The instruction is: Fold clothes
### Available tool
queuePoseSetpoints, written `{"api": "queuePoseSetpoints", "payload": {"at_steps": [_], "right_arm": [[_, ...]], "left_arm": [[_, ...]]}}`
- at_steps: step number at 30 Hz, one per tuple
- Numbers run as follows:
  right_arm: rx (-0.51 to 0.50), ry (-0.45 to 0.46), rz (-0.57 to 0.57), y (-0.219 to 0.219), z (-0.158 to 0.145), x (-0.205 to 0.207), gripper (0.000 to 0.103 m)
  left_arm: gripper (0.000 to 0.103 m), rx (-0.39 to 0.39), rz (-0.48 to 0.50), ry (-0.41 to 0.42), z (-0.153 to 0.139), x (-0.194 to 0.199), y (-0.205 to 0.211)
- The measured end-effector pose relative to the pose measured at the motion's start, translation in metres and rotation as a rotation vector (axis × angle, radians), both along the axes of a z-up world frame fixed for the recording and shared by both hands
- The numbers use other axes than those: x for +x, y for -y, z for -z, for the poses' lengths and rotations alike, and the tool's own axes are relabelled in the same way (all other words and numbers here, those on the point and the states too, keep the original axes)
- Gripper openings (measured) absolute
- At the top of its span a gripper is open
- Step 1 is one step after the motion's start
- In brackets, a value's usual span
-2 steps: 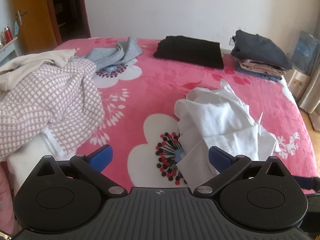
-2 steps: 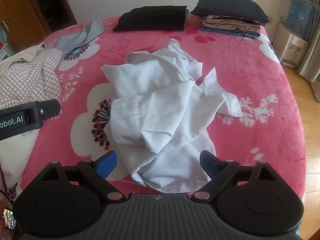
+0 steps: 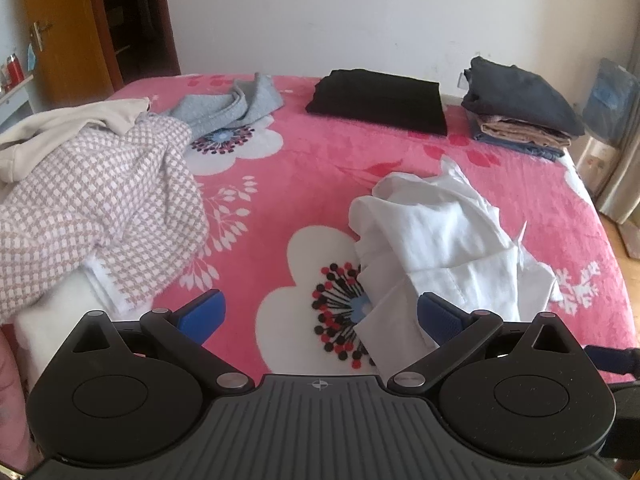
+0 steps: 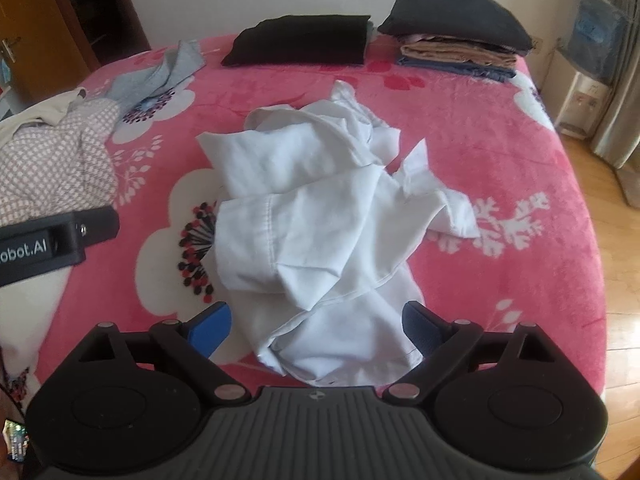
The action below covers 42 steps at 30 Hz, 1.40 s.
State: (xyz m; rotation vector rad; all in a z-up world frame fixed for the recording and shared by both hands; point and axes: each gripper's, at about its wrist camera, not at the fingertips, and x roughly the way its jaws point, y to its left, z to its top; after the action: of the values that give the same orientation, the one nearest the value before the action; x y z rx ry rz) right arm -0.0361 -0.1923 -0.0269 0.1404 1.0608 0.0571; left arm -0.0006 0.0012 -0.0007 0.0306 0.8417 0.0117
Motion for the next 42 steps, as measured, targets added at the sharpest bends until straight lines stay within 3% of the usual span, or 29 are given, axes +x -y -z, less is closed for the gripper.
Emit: {"api": "queuePoseSetpoints", "payload": {"at_steps": [4, 8, 15, 42], "right_arm": [[0.009, -0.017, 0.009, 0.008, 0.005, 0.004, 0.096], [-0.061, -0.006, 0.037, 0.004, 0.003, 0.003, 0.098], [-0.089, -0.011, 0.070, 0.004, 0.002, 0.004, 0.099], [-0.145, -0.007, 0.054, -0.003, 0.002, 0.005, 0.099]], "left_arm": [[0.103, 0.004, -0.017, -0.007, 0.001, -0.001, -0.002], [0.103, 0.007, -0.034, -0.013, 0.004, -0.003, -0.005], [0.103, -0.014, -0.042, -0.031, 0.008, -0.004, -0.007], [0.103, -0.019, -0.035, -0.042, 0.010, -0.002, -0.008]]}}
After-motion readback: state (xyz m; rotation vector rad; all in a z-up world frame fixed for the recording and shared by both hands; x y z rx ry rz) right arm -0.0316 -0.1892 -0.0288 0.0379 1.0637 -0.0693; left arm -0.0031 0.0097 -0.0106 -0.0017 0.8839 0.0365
